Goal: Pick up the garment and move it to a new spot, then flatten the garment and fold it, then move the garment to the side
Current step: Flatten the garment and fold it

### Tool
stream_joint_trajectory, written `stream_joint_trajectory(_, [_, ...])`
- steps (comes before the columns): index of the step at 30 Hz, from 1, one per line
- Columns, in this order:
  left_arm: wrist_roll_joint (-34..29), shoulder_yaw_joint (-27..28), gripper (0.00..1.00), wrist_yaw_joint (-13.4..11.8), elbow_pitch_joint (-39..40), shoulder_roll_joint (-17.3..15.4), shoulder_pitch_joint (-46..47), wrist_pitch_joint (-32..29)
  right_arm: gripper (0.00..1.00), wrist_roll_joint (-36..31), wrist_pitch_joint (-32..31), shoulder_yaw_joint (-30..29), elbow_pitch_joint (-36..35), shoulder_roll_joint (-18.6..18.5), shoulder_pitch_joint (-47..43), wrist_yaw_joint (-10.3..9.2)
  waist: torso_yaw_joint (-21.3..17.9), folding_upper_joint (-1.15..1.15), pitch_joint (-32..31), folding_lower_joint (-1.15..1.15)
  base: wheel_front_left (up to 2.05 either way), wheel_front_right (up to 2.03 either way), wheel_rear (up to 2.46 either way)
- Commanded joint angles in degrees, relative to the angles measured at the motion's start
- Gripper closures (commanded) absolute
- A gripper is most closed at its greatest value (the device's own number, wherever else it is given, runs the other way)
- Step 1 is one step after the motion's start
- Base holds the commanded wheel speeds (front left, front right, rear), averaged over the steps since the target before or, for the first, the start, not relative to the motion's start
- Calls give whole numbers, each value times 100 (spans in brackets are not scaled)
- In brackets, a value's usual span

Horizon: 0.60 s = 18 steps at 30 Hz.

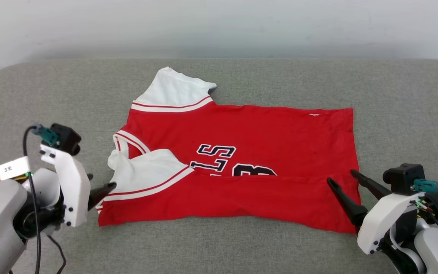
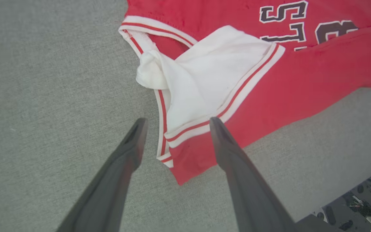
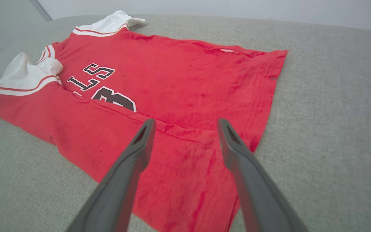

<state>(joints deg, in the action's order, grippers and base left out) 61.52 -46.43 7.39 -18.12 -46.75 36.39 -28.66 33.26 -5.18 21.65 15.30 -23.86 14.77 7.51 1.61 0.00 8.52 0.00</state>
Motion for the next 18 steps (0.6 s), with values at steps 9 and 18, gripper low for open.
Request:
stream_joint_trajectory(9, [-169, -468, 0, -1, -537, 163, -121, -340, 0, -61, -54, 67, -100, 23, 205, -5, -215, 0, 246, 0, 0, 0, 0])
stream_joint_trajectory(18, [83, -929, 0, 5, -915, 404, -386, -538, 0, -62, -41, 130, -66, 24, 323, -5, -316, 0, 378, 0, 0, 0, 0])
